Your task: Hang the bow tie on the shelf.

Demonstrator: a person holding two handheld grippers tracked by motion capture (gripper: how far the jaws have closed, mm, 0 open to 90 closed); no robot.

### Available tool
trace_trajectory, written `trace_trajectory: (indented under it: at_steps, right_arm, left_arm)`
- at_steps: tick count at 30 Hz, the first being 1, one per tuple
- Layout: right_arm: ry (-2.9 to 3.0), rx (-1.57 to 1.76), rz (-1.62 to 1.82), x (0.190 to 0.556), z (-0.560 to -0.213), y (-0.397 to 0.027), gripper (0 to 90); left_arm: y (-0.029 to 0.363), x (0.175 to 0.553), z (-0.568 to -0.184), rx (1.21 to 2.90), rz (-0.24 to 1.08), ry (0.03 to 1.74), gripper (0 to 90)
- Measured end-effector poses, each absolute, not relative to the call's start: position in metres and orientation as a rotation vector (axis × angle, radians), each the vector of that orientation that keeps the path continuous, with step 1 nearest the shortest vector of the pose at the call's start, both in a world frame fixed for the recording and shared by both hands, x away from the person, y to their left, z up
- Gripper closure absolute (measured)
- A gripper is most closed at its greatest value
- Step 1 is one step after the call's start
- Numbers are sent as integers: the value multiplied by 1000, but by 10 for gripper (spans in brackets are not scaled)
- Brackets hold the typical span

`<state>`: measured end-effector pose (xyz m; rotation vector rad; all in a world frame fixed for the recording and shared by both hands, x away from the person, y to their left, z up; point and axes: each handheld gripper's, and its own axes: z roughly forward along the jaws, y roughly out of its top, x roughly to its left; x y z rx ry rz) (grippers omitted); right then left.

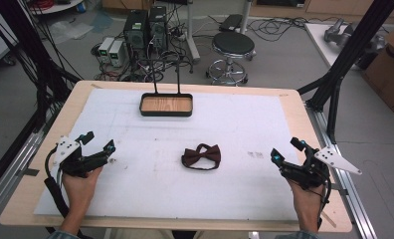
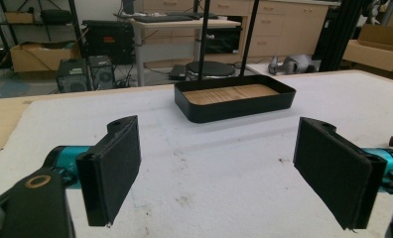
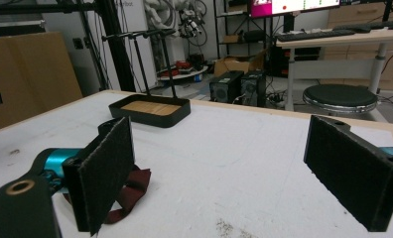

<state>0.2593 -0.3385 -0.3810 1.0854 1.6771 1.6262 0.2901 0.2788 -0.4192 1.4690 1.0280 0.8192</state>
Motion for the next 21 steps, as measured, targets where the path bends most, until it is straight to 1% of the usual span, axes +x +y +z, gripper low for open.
trace_trajectory:
  at_steps: [12, 18, 21]
  right_arm:
    - [1735, 1020, 1631, 261, -381, -332, 114]
    - [1765, 1004, 1661, 267, -380, -322, 114]
    - [1784, 960, 1670, 277, -375, -314, 114]
  left_arm:
    - [279, 289, -420, 1472, 821, 1025, 189]
    - [279, 288, -419, 1467, 824, 1024, 188]
    - [279, 288, -420, 1474, 822, 1024, 188]
